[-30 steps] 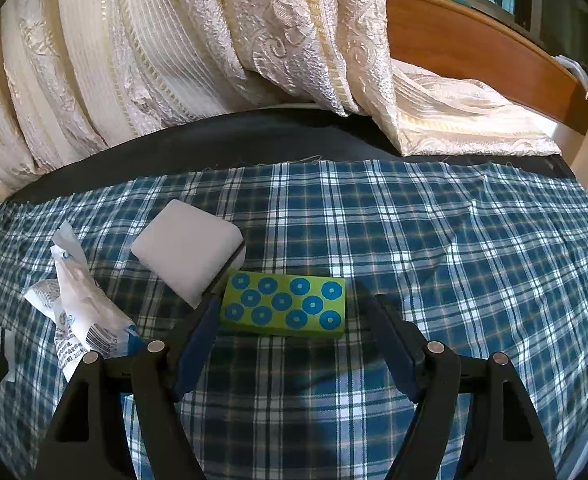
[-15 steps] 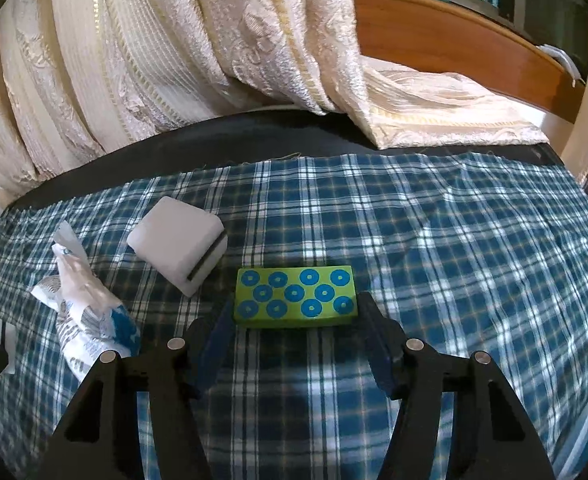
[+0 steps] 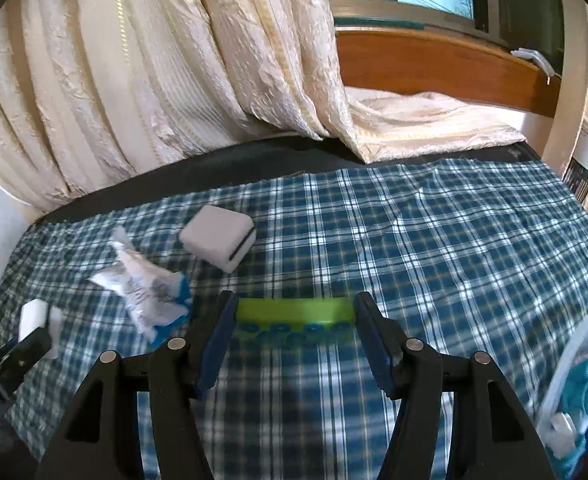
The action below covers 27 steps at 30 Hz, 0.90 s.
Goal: Organize objects
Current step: 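Carry the green sponge over the bowl with the right gripper while the left holds the white sponge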
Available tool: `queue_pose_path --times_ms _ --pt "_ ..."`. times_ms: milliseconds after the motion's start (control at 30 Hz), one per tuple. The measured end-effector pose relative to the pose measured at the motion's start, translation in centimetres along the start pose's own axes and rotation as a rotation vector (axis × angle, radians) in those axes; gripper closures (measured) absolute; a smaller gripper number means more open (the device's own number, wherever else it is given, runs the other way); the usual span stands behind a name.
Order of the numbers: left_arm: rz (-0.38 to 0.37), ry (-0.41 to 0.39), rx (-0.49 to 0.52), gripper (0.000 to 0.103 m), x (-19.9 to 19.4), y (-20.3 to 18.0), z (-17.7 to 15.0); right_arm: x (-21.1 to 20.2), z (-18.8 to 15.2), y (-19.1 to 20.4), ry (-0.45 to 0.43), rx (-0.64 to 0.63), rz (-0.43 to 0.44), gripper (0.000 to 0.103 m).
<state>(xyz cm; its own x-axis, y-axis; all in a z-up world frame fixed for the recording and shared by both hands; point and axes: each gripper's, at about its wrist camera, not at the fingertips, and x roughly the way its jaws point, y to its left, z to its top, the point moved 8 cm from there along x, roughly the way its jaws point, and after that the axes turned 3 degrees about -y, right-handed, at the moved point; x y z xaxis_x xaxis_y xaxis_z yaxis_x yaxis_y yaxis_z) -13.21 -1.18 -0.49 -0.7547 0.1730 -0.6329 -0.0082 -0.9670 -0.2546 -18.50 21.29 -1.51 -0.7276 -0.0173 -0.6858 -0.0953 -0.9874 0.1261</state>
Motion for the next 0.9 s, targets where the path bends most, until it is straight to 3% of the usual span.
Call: queue_pose_path --times_ms 533,900 --pt "-0.045 -0.007 0.043 0.049 -0.6 -1.9 -0.6 -5.5 -1.7 -1.8 -0.052 0.019 0.007 0.042" --pt "-0.053 -0.003 0.073 0.049 -0.7 -3.0 -1.3 -10.5 -2.3 -5.8 -0.117 0.076 -0.046 0.042"
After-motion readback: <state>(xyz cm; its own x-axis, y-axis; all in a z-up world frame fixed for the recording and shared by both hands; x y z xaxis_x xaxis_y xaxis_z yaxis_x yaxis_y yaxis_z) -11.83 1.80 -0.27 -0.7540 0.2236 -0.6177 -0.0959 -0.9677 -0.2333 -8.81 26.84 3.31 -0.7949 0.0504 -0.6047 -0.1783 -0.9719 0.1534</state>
